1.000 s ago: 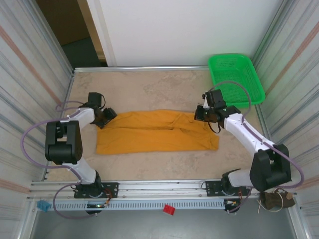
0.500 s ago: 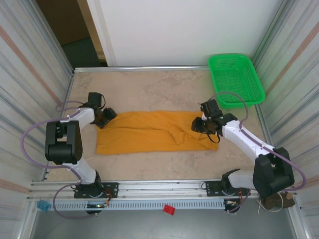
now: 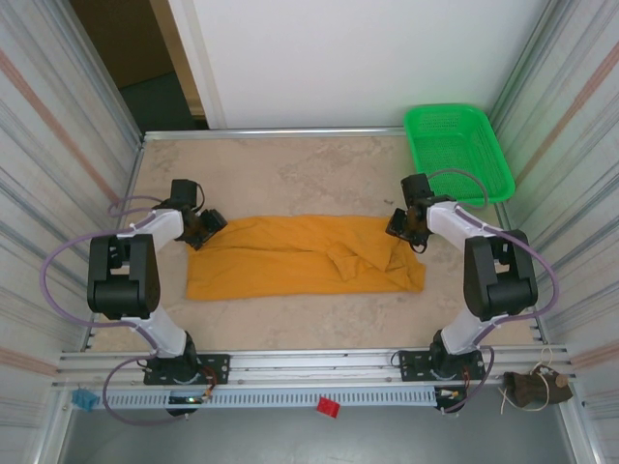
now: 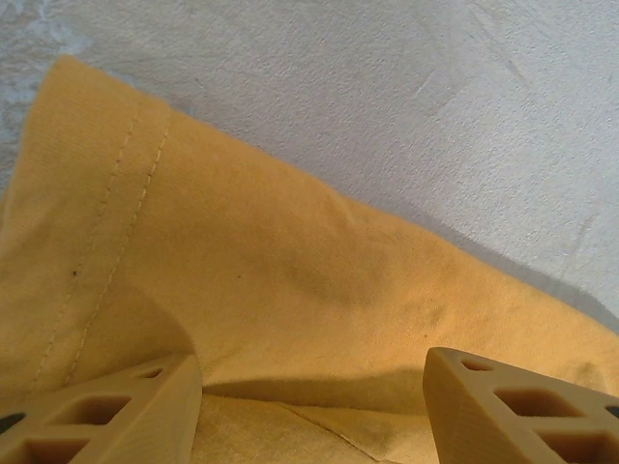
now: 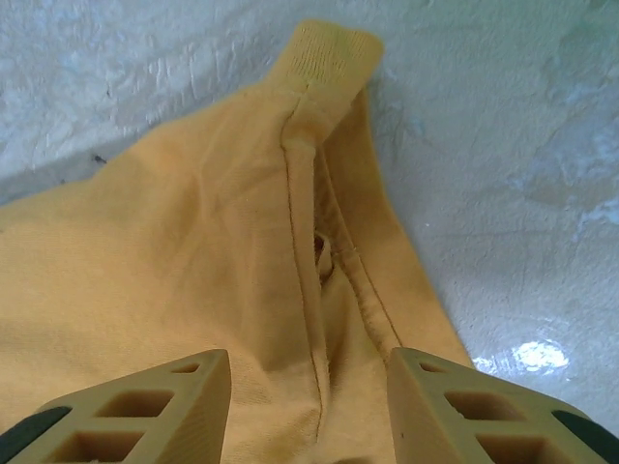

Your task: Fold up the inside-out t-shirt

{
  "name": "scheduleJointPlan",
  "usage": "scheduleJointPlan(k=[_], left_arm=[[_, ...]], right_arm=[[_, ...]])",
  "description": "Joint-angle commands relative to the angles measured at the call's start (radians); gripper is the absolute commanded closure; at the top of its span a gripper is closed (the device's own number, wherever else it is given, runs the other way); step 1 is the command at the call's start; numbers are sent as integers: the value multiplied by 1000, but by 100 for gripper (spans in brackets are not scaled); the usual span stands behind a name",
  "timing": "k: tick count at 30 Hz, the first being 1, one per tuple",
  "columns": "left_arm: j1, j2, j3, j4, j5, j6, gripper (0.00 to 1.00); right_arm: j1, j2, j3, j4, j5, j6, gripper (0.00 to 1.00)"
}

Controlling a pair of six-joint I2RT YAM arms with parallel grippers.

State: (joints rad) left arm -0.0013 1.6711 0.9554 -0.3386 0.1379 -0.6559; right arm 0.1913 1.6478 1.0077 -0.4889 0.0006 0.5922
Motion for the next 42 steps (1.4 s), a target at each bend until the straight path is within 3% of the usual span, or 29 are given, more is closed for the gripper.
scheduleJointPlan(k=[1,7,10,14,15,18,20,30,42], left_arm=[[2,18,23,-14,3,0,38],[3,30,28,-17,0,0,38],[4,30,28,-20,-4,0,38],[3,27,26,-22,-7,2,38],[3,29,26,-22,-7,2,38],[3,35,28,-21,-7,2,38],[5,41,28,-20,-9,1,38],[29,82,32,-22,-30,10,38],[32,107,20,-5,-30,14,38]], right_arm=[[-1,15,-12,44,-21,-3,59],[-21,43,-6,83,-85,-5,75],[-23,53,5,85,-95,-3,73],[-23,60,-4,93,-89,4,60],[-23,62,-8,99,-91,6,62],[-23,66,-7,106,-94,4,91],[-28,64,1,105,-93,1,100],[-88,88,164,70,-105,-30,100],[-118,298,374,97,-83,-82,97]])
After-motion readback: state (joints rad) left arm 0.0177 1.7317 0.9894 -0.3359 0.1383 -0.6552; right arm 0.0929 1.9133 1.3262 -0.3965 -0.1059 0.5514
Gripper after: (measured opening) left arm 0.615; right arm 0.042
